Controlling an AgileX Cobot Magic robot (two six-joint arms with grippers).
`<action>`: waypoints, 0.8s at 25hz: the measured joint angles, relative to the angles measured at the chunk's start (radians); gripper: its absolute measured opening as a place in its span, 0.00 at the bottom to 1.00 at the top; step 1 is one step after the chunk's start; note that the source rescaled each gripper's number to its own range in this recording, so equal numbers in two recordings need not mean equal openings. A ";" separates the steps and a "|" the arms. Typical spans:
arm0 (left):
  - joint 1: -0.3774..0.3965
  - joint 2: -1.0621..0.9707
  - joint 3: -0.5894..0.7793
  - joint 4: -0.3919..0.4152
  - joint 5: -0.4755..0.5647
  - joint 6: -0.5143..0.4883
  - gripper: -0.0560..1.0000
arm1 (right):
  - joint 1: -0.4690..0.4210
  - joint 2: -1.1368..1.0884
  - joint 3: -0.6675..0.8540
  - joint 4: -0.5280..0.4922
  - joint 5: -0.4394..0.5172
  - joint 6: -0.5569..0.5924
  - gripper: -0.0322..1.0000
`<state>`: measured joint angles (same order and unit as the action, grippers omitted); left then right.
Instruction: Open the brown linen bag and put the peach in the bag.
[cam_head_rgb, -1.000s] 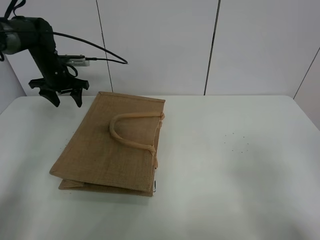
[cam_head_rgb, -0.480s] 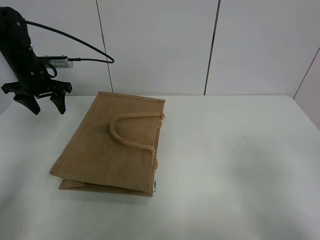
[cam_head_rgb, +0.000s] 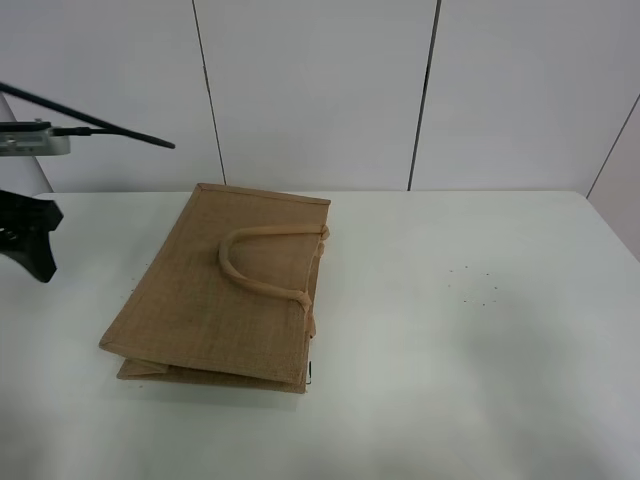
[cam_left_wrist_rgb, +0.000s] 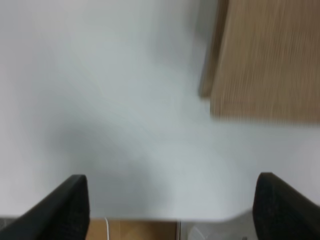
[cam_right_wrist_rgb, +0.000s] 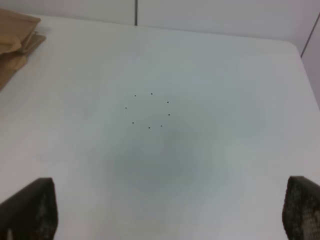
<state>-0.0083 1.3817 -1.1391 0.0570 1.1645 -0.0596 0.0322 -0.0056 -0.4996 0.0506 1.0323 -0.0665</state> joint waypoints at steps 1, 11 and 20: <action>0.000 -0.054 0.037 0.000 0.000 0.003 0.90 | 0.000 0.000 0.000 0.000 0.000 0.000 1.00; 0.000 -0.700 0.439 -0.004 -0.016 0.022 0.90 | 0.000 0.000 0.000 0.000 0.000 0.000 1.00; 0.000 -1.132 0.635 -0.022 -0.098 0.079 0.90 | 0.000 0.000 0.000 0.000 0.000 0.000 1.00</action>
<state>-0.0083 0.2499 -0.5041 0.0352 1.0669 0.0199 0.0322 -0.0056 -0.4996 0.0506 1.0323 -0.0665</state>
